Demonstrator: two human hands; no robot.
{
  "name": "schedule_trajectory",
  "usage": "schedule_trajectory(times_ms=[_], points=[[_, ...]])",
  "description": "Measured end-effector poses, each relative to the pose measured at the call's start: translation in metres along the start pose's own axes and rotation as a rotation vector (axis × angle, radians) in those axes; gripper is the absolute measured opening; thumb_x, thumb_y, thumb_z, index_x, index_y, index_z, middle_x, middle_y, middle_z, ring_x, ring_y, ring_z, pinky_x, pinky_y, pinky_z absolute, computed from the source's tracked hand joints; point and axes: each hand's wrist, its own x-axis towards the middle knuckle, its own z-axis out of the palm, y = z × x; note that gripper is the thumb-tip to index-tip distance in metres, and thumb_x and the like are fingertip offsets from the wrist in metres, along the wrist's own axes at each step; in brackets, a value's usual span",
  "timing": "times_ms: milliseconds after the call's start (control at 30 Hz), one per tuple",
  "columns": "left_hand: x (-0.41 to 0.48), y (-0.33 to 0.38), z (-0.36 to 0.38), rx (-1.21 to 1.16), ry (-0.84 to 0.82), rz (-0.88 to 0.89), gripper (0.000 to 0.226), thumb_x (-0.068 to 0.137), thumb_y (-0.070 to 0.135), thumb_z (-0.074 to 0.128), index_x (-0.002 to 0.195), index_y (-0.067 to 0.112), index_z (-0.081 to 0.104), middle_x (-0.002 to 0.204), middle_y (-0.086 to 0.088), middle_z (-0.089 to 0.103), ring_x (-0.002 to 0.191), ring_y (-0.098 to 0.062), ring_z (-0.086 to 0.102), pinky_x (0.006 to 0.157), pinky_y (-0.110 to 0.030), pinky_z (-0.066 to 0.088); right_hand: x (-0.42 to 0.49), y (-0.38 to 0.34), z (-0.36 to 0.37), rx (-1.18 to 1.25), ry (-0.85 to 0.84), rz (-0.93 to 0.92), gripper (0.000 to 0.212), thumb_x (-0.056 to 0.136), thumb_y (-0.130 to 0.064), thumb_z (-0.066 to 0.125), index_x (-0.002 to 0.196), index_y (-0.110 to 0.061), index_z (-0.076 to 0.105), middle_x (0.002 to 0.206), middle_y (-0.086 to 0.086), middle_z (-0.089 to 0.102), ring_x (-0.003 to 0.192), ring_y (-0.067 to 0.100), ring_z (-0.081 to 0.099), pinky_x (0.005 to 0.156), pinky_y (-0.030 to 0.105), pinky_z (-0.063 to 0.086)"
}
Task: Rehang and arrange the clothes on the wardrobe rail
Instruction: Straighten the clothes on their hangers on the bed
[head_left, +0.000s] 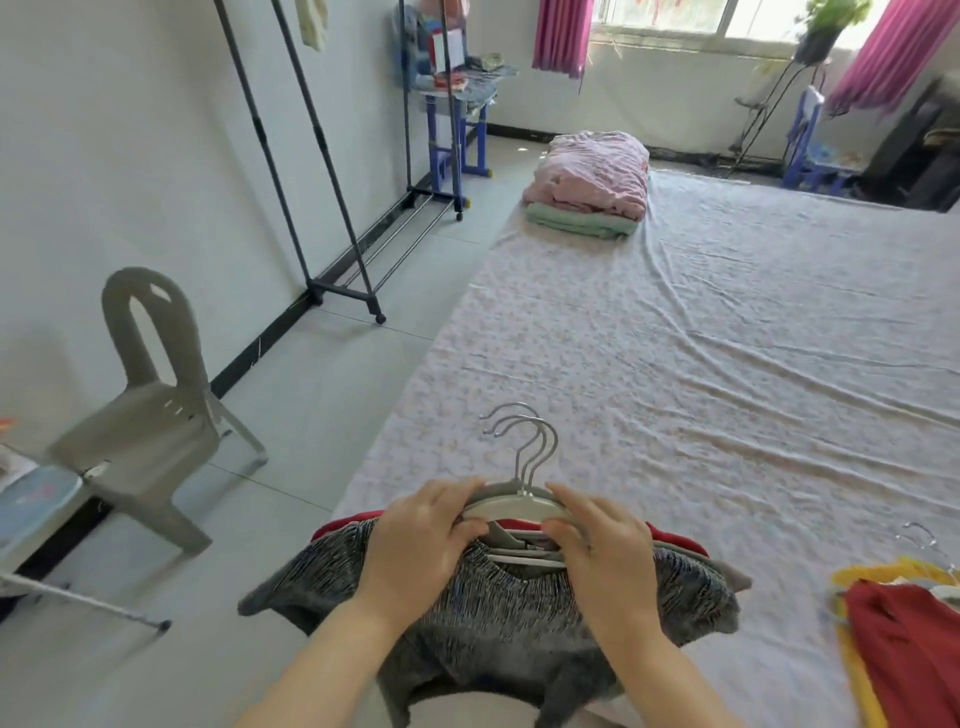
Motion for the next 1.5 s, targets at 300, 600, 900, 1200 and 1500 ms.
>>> schedule_trajectory(times_ms=[300,600,900,1200,1500], points=[[0.000,-0.085,-0.054,0.039,-0.082,0.022,0.043,0.082,0.049,0.042,0.113,0.024,0.060,0.093,0.004,0.069,0.074,-0.019,0.066,0.060,-0.032,0.052,-0.004,-0.075,0.064,0.093,-0.075,0.179,0.031,0.083,-0.021,0.067,0.112,-0.030,0.067,0.089,-0.017,0.059,0.087,0.016,0.061,0.086,0.046,0.045],[0.100,-0.143,-0.006,-0.003,-0.221,-0.082,0.042,0.091,0.041,0.050,0.131,0.028,0.049,0.122,0.002,0.058,0.109,-0.020,0.055,0.086,-0.030,0.040,0.103,-0.047,0.115,0.148,-0.155,0.289,0.029,0.085,-0.017,0.065,0.112,-0.025,0.067,0.088,-0.008,0.061,0.071,0.002,0.060,0.076,0.028,0.050],[0.199,-0.211,0.098,0.008,-0.376,-0.183,0.041,0.091,0.037,0.051,0.130,0.028,0.046,0.122,0.002,0.057,0.110,-0.021,0.053,0.088,-0.033,0.041,0.209,0.043,0.190,0.141,-0.273,0.421,0.033,0.087,-0.017,0.063,0.120,-0.022,0.062,0.100,-0.005,0.062,0.062,-0.021,0.049,0.062,-0.005,0.033],[0.251,-0.260,0.171,0.149,-0.462,-0.267,0.053,0.087,0.043,0.056,0.135,0.027,0.040,0.126,0.002,0.056,0.116,-0.020,0.049,0.095,-0.034,0.035,0.259,0.105,0.255,-0.140,-0.358,0.442,0.046,0.088,-0.027,0.060,0.133,-0.025,0.049,0.123,0.000,0.058,0.113,0.019,0.052,0.096,0.033,0.040],[0.218,-0.282,0.177,0.189,-0.638,-0.318,0.051,0.092,0.036,0.049,0.138,0.021,0.035,0.139,0.000,0.043,0.127,-0.020,0.040,0.104,-0.038,0.032,0.208,0.108,0.269,-0.232,-0.498,0.517,0.044,0.091,-0.032,0.055,0.133,-0.021,0.046,0.132,0.000,0.049,0.122,0.019,0.044,0.102,0.036,0.036]])
